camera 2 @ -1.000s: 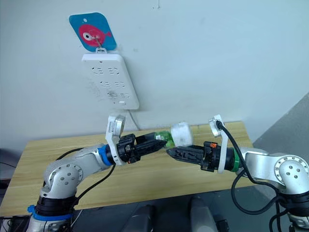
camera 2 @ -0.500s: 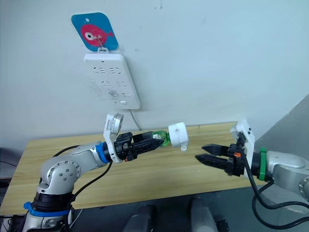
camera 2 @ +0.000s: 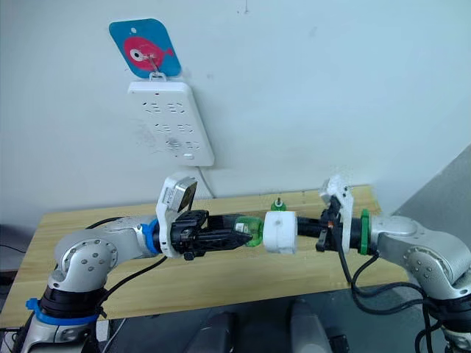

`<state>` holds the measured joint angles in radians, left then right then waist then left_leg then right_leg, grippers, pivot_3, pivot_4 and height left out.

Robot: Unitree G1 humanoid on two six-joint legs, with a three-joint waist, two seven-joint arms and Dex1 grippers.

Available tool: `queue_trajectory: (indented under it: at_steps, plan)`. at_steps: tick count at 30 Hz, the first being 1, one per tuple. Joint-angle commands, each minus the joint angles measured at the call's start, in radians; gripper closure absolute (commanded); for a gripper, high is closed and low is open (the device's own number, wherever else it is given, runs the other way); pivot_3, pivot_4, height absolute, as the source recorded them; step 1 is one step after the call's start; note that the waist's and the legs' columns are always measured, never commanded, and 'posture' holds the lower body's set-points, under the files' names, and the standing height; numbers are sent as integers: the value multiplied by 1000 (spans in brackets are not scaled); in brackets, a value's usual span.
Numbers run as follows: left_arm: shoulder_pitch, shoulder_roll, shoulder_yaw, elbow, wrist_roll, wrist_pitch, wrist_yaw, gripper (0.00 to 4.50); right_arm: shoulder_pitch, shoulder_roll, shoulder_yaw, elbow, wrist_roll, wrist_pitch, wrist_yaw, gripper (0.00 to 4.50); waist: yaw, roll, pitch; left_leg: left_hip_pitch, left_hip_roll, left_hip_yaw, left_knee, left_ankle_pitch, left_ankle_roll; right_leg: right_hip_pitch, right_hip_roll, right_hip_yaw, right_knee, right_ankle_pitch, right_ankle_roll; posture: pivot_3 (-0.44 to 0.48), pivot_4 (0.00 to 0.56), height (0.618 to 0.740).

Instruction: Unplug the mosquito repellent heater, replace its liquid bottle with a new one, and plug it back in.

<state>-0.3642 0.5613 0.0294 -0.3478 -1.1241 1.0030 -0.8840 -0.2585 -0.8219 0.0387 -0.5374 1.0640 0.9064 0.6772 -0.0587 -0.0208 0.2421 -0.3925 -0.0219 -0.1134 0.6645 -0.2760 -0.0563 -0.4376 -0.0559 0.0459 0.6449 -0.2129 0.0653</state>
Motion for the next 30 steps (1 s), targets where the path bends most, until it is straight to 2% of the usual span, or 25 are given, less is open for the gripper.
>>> queue_trajectory:
  at_steps: [1,5,9,12,18,24,30]
  plan:
    - [2,-20,33,-4,5,-32,41,2128,35,-11,-55,-120,135,49,-20,4500,1,0,0,0,0,0,0,0,0,0,0,0,0,0,0,-90,214,740]
    - [13,-28,11,4,84,-82,50,2128,32,-24,-101,-164,279,76,-85,4500,1,0,0,0,0,0,0,0,0,0,0,0,0,0,0,-105,218,740]
    - [31,1,-54,-11,180,-140,-23,2128,-40,-26,-116,-150,421,72,-180,4500,0,0,0,0,0,1,0,0,0,0,0,1,0,0,0,-112,218,740]
    - [42,15,-85,-21,204,-156,-72,2129,-108,-9,-106,-109,465,67,-239,4500,-1,0,0,0,0,1,0,0,0,0,0,0,0,0,0,-113,218,740]
    - [42,31,-87,-48,172,-125,-109,2129,-190,34,-69,-12,321,62,-244,4500,0,0,0,0,0,1,0,0,0,0,0,0,0,0,0,-103,219,740]
    - [31,13,-50,-55,93,-64,-58,2128,-219,62,-56,43,184,43,-191,4500,-1,0,0,0,0,1,0,0,0,0,0,0,0,0,0,-98,218,740]
    - [25,-5,-8,-50,-4,-5,4,2129,-207,76,-64,51,130,51,-158,4500,-1,0,0,0,0,1,0,0,0,0,0,0,0,0,0,-102,218,740]
